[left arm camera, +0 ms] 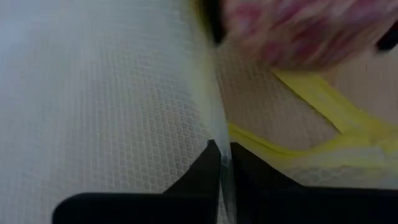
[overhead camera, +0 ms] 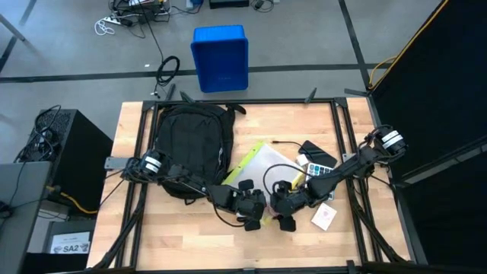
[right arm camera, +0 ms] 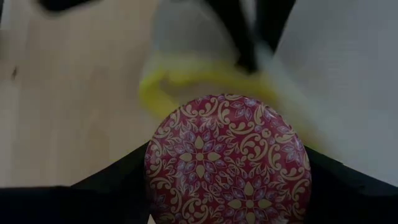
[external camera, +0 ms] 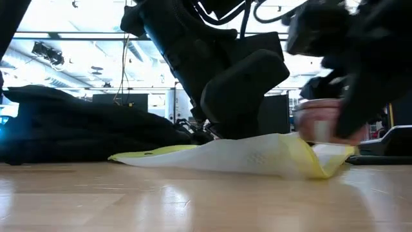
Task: Unpack backpack
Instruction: Put the red scented candle jar into the white zip bag
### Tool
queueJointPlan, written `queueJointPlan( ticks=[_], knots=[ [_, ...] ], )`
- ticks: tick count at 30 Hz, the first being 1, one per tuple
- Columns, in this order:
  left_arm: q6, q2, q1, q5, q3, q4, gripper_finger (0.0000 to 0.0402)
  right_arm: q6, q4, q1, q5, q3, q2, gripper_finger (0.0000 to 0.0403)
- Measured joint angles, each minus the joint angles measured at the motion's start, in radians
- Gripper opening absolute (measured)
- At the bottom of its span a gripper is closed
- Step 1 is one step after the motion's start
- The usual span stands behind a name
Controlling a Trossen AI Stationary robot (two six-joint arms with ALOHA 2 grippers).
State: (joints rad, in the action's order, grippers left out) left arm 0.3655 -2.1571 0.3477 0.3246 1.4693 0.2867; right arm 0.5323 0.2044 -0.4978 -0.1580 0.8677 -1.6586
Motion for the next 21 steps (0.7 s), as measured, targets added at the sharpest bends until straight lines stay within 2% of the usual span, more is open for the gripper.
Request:
queueJointPlan(
  ticks=[5,15,21],
  knots=[
    [-0.031,0.000,0.001,0.026,0.029,0.015,0.0000,0.067,0.058,-0.037,-0.003,0.000,0.005,0.0270],
    [-0.119,0.000,0.022,0.098,0.190,0.123,0.0000,0.078,0.105,-0.037,-0.035,0.000,0.002,0.0267],
    [-0.126,0.000,0.033,0.084,0.226,0.112,0.0000,0.077,0.111,-0.036,-0.135,0.000,0.002,0.0269]
  ],
)
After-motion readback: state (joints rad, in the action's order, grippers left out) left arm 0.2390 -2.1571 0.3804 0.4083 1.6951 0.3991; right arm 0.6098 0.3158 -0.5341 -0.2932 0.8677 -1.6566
